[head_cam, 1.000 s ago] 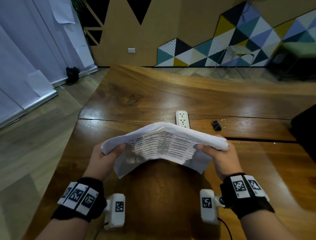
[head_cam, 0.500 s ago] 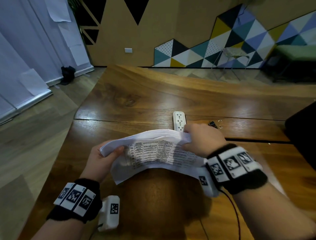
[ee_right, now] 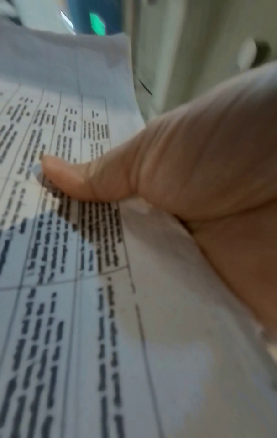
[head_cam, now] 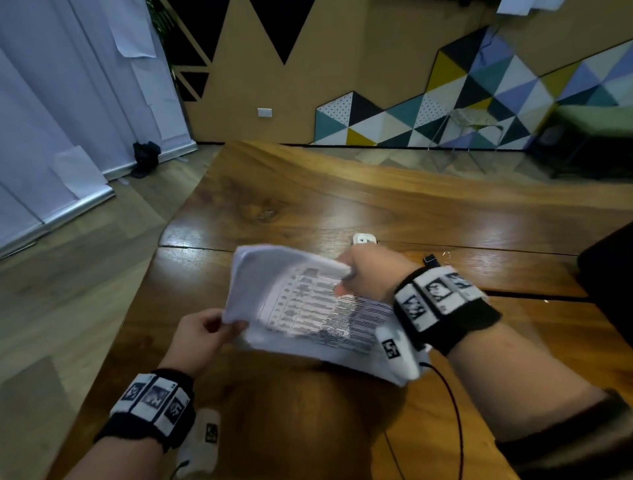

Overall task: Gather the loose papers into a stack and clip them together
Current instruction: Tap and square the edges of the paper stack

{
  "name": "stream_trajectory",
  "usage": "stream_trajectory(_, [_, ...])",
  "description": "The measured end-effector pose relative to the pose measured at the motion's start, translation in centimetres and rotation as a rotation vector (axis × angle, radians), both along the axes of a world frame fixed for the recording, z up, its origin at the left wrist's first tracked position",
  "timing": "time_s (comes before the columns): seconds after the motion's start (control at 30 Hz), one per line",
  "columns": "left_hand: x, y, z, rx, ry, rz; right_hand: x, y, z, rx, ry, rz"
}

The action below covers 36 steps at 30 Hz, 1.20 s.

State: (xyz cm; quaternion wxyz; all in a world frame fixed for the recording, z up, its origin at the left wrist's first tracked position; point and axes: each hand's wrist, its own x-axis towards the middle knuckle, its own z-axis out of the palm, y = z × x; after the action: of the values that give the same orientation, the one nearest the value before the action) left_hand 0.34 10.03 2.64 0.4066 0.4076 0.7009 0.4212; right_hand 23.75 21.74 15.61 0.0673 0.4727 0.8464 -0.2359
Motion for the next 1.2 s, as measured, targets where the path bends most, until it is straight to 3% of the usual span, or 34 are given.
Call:
stream_trajectory(0.03, [-0.3,0.3,0.5,0.016,-0.065,0.046,1.3,0.4,0.3,-0.040,0.081,-0.053])
stream_trajectory(0.1, [-0.1,1.5,2.1,0.102,-0.390,0.148,3.8,0.9,0.3,-0.125,0.255,-0.177])
stream_trajectory(0.17, [1.1,3.1,4.6,0.238,-0.703,0.118,5.5,1.0,0.0,-0.207,0.502,-0.281])
stream_trajectory(0.23, [2.7,4.7,7.4,0.376,-0.824,0.034,6.5,1.0,-0.6,-0.236,0.737,-0.360])
stream_trajectory(0.4, [4.9,6.4,11.7,0.516,-0.551,-0.095,7.8,-0.4,-0.4,-0.177,1.068,-0.421])
stream_trajectory(0.5, [5.5,5.7,10.2,0.460,-0.371,-0.148,7.9,-1.2,-1.0,-0.195,1.097,-0.459])
stream_trajectory(0.6, [6.6,5.0,8.7,0.446,-0.255,-0.169,7.0,-2.0,-2.0,-0.193,1.178,-0.388])
stream_trajectory(0.77, [6.5,4.9,8.9,0.444,-0.308,-0.169,6.6,-2.2,-2.5,-0.185,1.313,-0.364])
stream_trajectory(0.9, [6.9,4.6,10.3,0.555,-0.349,-0.084,6.5,-2.3,-1.7,-0.067,1.386,-0.362])
stream_trajectory(1.2, [7.8,5.1,12.3,0.598,-0.338,0.066,4.9,-2.4,0.1,0.160,1.335,-0.460])
